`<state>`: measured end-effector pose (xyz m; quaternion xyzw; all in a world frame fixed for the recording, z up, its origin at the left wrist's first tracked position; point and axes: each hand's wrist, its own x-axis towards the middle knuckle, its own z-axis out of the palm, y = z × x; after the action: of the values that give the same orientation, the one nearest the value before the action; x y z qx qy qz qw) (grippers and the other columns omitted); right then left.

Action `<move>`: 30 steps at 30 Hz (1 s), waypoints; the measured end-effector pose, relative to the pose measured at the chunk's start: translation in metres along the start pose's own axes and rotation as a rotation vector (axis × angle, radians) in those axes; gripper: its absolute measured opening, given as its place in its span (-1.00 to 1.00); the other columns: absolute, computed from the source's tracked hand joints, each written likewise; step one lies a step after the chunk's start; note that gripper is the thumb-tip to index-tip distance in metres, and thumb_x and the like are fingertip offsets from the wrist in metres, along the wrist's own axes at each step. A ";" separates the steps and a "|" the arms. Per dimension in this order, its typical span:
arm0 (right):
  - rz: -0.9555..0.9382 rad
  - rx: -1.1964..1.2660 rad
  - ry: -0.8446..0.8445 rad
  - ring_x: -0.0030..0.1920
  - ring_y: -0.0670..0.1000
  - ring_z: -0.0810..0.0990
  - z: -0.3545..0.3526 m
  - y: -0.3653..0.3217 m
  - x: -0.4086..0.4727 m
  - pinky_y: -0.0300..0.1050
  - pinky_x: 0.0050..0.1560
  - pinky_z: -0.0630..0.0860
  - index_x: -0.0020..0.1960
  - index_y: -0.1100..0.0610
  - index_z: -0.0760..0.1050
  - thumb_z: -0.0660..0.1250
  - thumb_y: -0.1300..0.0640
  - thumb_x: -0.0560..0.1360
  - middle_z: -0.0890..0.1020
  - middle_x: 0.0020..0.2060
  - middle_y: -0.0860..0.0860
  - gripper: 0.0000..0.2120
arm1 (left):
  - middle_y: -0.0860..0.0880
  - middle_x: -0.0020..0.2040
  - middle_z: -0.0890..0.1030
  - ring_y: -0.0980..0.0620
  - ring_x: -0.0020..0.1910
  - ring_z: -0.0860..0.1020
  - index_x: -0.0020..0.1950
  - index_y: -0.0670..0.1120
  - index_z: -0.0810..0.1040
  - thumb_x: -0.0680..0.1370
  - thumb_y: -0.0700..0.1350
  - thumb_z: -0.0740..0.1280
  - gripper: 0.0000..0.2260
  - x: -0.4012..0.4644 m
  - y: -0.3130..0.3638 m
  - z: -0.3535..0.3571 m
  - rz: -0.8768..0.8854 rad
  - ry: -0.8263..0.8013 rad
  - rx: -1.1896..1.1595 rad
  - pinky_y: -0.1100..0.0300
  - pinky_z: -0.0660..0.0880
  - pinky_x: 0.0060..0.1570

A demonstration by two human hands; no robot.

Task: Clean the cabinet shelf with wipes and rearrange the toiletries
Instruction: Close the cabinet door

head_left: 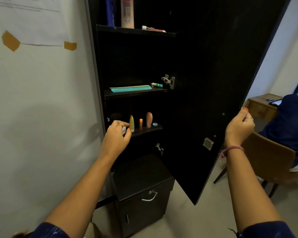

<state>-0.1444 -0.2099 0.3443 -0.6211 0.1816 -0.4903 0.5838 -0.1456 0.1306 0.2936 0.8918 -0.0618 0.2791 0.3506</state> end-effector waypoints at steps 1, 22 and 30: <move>-0.004 0.019 0.005 -0.46 -0.12 0.30 0.000 0.001 -0.004 -0.14 -0.39 0.26 -0.30 0.12 0.44 0.08 0.00 0.63 0.34 -0.47 -0.05 -0.61 | -0.03 0.14 0.52 0.09 0.05 0.51 0.16 -0.13 0.57 0.55 -0.11 0.27 -0.77 -0.002 0.001 0.001 0.002 -0.006 -0.010 0.22 0.50 0.01; -0.112 0.308 -0.336 -0.13 0.03 0.60 0.053 -0.013 -0.132 -0.27 -0.20 0.57 -0.04 0.14 0.60 0.33 0.10 0.52 0.63 -0.17 0.14 -0.87 | 0.05 0.24 0.45 0.14 0.17 0.47 0.37 -0.04 0.39 0.55 -0.05 0.28 -0.62 0.000 0.062 0.003 0.413 -0.297 -0.170 0.13 0.40 0.29; -0.291 0.197 -0.539 -0.04 -0.12 0.62 0.107 -0.023 -0.181 -0.27 -0.08 0.60 0.07 0.12 0.61 0.33 0.16 0.52 0.65 -0.08 -0.03 -0.84 | 0.08 0.16 0.44 0.19 0.05 0.50 0.41 -0.08 0.35 0.54 -0.15 0.33 -0.56 0.009 0.033 -0.012 0.176 -0.081 -0.311 0.44 0.48 0.07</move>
<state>-0.1463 -0.0014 0.3104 -0.6883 -0.1185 -0.4019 0.5922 -0.1539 0.1140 0.3248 0.8284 -0.1961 0.2599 0.4558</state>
